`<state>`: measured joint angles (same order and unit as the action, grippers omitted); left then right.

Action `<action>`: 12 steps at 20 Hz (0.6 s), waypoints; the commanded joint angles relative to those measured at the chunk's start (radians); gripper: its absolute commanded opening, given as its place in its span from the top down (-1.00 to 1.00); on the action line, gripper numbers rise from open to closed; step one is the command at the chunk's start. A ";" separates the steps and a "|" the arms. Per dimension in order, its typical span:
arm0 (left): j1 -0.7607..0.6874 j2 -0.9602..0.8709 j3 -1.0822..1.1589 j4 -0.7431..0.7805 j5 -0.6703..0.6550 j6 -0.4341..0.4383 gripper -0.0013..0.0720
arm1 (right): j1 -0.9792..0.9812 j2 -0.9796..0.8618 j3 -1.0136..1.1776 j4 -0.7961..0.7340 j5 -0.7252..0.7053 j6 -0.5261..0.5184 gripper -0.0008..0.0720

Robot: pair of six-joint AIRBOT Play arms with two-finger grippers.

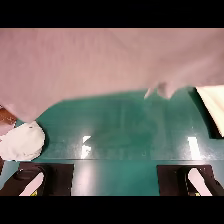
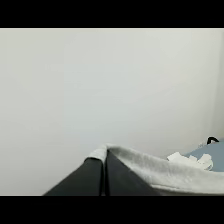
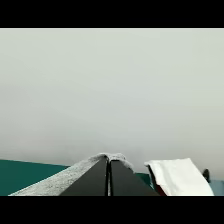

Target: Fold the shirts.

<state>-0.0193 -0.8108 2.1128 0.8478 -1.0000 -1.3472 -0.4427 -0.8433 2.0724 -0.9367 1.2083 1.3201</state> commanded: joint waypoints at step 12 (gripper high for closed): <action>0.000 -0.343 -0.727 0.297 -0.259 -0.156 0.90 | 0.132 -0.418 -0.421 -0.118 0.515 0.180 0.96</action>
<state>-0.0216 -1.0225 1.5223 1.1149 -1.2816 -1.4956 -0.3706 -1.1332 1.8072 -1.0546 1.6554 1.4815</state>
